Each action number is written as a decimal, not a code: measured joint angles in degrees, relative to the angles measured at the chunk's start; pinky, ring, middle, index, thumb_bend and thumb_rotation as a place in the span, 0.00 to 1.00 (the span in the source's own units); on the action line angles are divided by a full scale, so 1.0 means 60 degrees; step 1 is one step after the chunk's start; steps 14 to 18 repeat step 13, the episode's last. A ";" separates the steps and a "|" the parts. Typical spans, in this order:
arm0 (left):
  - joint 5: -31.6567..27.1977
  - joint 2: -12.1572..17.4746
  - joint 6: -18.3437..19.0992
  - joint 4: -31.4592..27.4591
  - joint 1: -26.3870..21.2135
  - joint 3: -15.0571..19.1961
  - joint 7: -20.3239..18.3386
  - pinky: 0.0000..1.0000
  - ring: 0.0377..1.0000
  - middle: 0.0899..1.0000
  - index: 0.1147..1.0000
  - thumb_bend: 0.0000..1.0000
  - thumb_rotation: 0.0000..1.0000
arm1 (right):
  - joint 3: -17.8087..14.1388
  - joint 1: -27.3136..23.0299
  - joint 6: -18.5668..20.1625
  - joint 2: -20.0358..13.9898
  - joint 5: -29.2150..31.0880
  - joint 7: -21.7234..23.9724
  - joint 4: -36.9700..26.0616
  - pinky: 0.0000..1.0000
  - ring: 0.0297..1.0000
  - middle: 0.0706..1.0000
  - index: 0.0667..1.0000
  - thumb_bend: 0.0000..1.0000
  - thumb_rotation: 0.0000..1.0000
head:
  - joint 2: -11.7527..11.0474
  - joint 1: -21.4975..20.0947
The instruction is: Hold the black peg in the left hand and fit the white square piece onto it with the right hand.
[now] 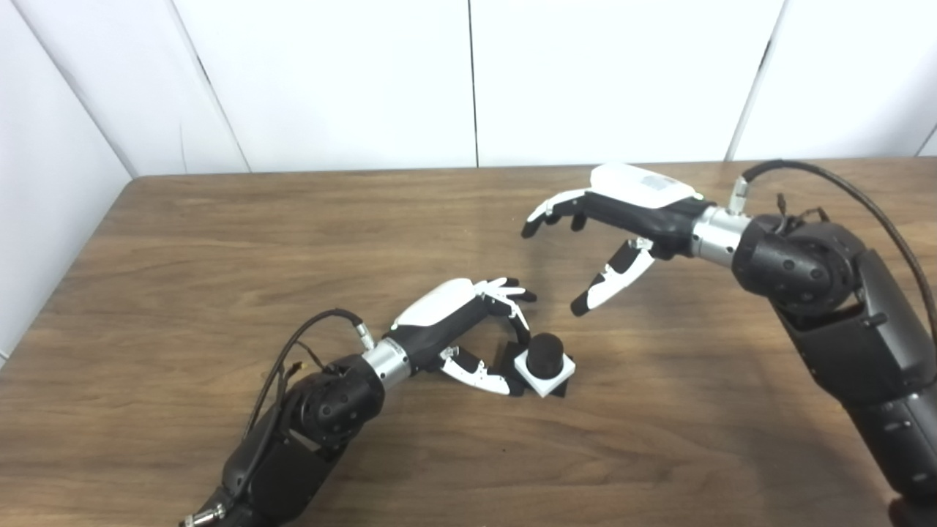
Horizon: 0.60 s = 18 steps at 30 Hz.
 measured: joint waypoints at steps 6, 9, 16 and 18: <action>-0.0039 0.0064 -0.0056 0.0001 -0.0001 0.0004 -0.0002 0.98 0.98 0.89 0.43 0.52 0.09 | -0.0445 0.0796 0.0086 0.0289 0.0219 -0.0890 0.0242 0.65 0.78 0.79 0.72 0.68 0.21 | -0.0059 -0.0190; -0.0074 0.0085 -0.0102 0.0004 0.0008 0.0015 -0.0001 0.98 0.97 0.89 0.43 0.52 0.09 | -0.0683 0.1152 0.0127 0.0504 0.0207 -0.1490 0.0242 0.66 0.76 0.77 0.71 0.68 0.21 | -0.0073 -0.0249; -0.0096 0.0099 -0.0294 0.0013 0.0107 0.0111 0.0037 0.88 0.92 0.88 0.82 0.78 0.26 | -0.0984 0.1730 0.0503 0.0901 0.0079 -0.2361 0.0206 0.68 0.76 0.76 0.70 0.63 0.18 | -0.0132 -0.0396; -0.0096 0.0099 -0.0294 0.0013 0.0107 0.0111 0.0037 0.88 0.92 0.88 0.82 0.78 0.26 | -0.0984 0.1730 0.0503 0.0901 0.0079 -0.2361 0.0206 0.68 0.76 0.76 0.70 0.63 0.18 | -0.0132 -0.0396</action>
